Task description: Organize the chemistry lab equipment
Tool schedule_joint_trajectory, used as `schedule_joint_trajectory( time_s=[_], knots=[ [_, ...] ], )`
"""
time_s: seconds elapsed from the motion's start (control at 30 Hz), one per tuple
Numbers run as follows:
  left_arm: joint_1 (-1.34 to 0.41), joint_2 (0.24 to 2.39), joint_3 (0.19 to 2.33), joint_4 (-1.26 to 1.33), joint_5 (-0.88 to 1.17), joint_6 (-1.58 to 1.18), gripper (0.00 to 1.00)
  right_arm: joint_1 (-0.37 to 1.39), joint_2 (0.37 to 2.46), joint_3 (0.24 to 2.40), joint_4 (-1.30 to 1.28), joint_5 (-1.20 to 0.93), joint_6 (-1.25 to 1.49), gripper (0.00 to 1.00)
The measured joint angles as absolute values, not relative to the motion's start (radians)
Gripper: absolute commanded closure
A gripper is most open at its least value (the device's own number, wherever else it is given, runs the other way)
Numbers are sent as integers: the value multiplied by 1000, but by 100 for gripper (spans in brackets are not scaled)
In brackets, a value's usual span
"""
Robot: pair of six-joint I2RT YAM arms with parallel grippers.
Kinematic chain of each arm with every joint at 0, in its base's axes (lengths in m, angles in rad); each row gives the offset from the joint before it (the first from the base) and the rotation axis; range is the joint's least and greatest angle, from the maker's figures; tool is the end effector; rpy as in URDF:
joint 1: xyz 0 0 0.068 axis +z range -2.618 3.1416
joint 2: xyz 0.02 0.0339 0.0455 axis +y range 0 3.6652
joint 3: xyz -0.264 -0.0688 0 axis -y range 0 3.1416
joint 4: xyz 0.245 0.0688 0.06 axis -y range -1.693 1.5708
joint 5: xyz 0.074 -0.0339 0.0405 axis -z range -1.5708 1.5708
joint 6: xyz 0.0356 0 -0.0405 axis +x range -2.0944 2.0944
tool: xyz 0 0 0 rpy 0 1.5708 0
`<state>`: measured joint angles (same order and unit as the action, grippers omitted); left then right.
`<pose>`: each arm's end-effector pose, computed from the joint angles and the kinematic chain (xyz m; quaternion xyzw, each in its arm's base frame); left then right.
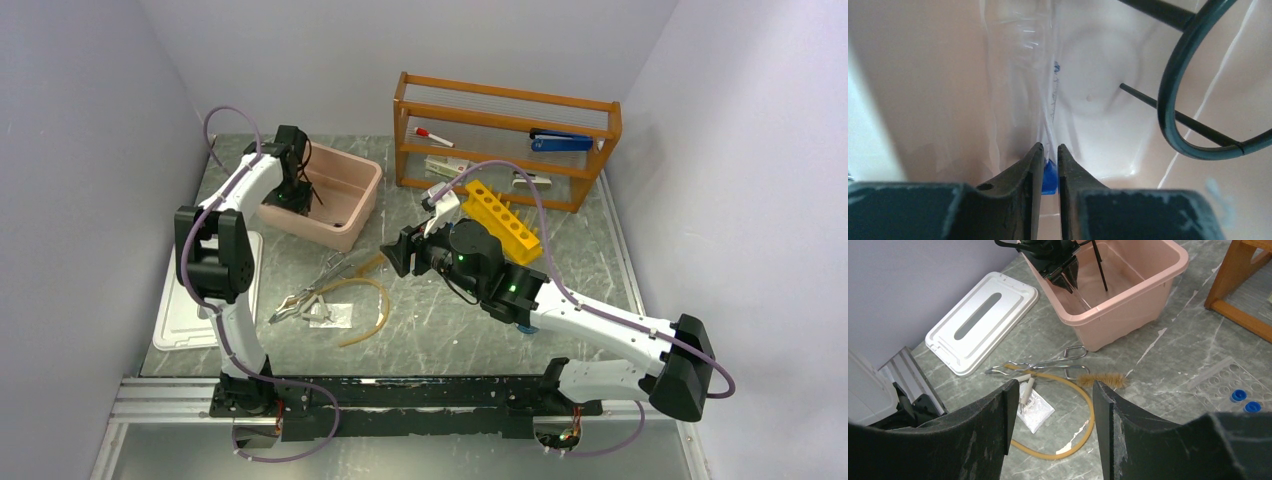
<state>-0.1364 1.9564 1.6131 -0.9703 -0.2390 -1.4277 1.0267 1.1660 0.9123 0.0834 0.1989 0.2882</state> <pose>0.3953 -0.0457 0.2271 -0.6047 0.7773 -0.0059 0.1737 0.1487 0.2321 0.3343 -0.2150 0.7327 0.3318 0.5540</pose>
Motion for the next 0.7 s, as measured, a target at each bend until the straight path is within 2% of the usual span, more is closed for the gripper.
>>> schedule_joint_trajectory(
  time_s=[0.17, 0.47, 0.7],
  knots=[
    [-136, 1956, 1625, -977, -262, -1408, 70, 1027, 1166, 912, 83, 199, 288, 41],
    [-134, 1909, 1654, -980, -287, -1327, 69, 1027, 1169, 913, 59, 204, 288, 40],
    [-134, 1697, 1594, -892, -237, -1186, 74, 1027, 1203, 910, -71, 236, 287, 37]
  ],
)
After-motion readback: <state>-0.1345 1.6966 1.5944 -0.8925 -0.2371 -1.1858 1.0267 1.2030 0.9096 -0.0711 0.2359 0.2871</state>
